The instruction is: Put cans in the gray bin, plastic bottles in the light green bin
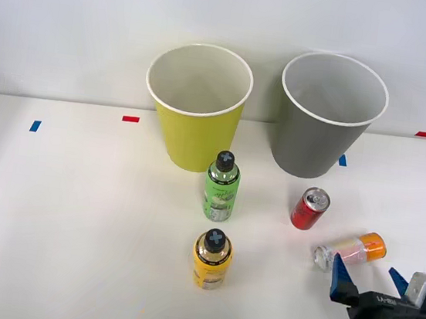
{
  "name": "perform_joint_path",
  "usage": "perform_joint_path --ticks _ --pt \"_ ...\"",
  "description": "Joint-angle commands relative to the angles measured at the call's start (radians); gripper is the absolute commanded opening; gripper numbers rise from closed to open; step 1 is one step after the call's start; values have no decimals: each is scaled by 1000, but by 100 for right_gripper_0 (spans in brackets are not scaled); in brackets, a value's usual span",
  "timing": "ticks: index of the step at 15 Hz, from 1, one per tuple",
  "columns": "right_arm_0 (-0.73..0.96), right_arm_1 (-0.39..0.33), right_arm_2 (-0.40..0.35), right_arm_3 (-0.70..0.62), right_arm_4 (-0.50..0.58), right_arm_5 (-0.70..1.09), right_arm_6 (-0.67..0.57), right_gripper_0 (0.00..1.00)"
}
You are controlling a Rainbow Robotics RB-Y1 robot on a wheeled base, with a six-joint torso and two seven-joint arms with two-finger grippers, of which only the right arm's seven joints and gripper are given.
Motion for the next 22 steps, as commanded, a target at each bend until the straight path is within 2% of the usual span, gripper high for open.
perform_joint_path --ticks 1,4,8,11,13,14,17,19,22 --pt "-84 -3 -71 -93 -131 247 -56 87" --pt "-132 -70 -78 -93 -143 345 -229 84" --pt "-146 -195 -66 -94 -155 368 -555 84" --pt "-153 -235 -55 -94 -203 376 -757 85" --pt "-166 -262 -51 -94 -252 378 -843 84" --pt "-172 -279 -45 -96 -235 404 -843 85" --pt "-225 -316 5 -163 -28 683 -837 100" --pt "-278 -314 9 -220 -34 879 -849 100" --pt "-399 -302 8 -255 -126 1129 -986 100"
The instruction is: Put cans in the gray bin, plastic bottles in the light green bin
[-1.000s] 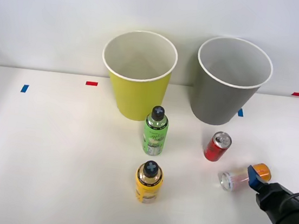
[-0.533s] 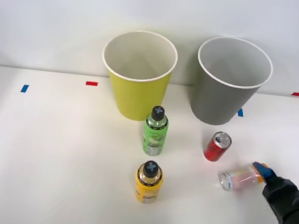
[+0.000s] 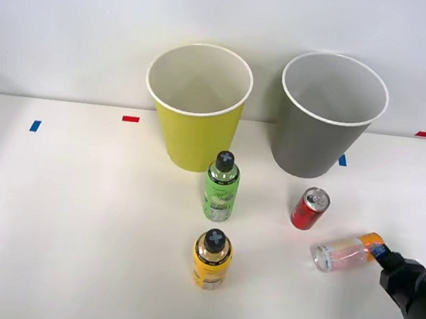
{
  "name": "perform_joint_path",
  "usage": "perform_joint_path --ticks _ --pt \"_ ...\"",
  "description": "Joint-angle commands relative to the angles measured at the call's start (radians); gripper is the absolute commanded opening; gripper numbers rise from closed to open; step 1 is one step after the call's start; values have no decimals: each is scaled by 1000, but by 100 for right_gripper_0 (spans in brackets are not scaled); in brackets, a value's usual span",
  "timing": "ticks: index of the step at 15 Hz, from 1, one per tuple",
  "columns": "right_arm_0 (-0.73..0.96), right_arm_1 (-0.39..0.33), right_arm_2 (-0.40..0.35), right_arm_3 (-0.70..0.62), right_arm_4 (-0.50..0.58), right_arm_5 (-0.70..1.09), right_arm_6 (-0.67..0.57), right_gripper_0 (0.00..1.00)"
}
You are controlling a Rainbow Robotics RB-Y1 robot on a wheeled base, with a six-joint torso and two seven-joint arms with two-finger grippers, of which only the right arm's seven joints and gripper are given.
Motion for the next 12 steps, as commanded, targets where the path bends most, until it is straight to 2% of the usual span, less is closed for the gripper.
perform_joint_path --ticks 1,3,6,9,12 --pt "-162 16 6 -46 -91 270 -170 100" --pt "-224 23 6 -46 -153 358 -268 100" --pt "-282 20 6 -8 -245 376 -404 100" --pt "-343 20 8 93 -294 376 -407 100" --pt "-375 19 6 148 -298 376 -410 100"
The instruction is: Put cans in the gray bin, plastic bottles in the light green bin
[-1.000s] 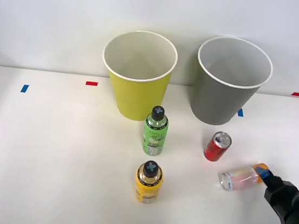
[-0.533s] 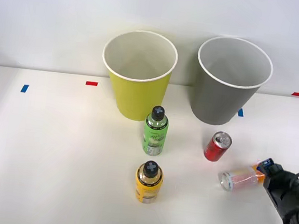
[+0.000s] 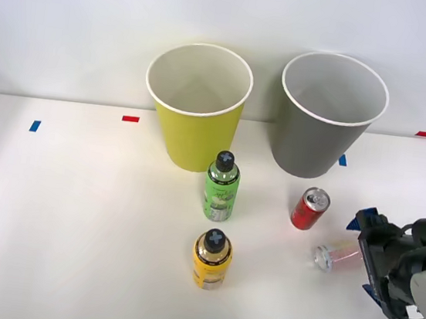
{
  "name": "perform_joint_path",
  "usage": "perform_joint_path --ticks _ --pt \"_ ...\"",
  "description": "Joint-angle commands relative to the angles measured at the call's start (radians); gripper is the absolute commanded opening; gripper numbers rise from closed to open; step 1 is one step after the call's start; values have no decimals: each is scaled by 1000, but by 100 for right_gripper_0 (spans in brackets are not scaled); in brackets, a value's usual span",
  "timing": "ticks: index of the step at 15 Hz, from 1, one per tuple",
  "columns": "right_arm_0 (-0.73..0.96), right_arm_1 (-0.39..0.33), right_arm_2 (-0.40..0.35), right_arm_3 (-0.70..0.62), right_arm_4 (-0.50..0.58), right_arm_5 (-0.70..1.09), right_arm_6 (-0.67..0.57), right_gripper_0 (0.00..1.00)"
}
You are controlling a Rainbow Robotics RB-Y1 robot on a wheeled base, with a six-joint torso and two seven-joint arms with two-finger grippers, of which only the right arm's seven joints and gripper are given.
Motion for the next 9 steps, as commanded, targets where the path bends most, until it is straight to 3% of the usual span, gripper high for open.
perform_joint_path --ticks 1,9 --pt "-16 -9 -1 42 -4 0 -3 100" --pt "-102 -12 -5 167 -97 0 17 100"
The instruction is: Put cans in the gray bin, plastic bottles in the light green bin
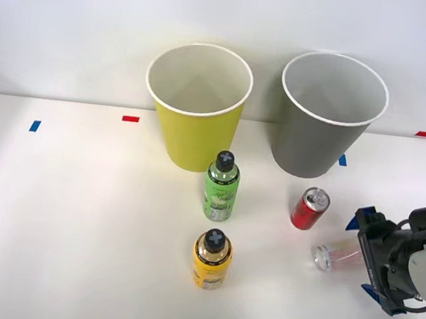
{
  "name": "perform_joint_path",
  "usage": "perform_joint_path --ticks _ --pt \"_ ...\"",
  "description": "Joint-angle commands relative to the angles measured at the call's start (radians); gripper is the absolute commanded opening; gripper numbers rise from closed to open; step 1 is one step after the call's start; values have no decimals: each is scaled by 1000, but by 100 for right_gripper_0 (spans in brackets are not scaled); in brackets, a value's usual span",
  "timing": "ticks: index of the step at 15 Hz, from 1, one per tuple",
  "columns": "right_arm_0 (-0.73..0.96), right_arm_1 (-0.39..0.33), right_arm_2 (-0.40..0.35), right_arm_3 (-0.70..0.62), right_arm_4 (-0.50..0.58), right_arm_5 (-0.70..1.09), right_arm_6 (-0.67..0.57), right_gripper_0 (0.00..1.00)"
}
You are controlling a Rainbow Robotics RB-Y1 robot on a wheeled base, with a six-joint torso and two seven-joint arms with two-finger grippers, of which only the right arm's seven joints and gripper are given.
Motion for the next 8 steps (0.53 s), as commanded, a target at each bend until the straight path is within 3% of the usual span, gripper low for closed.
perform_joint_path --ticks 1,8 --pt "-47 3 0 61 -21 -2 17 100" --pt "-93 3 0 138 -13 -2 86 100"
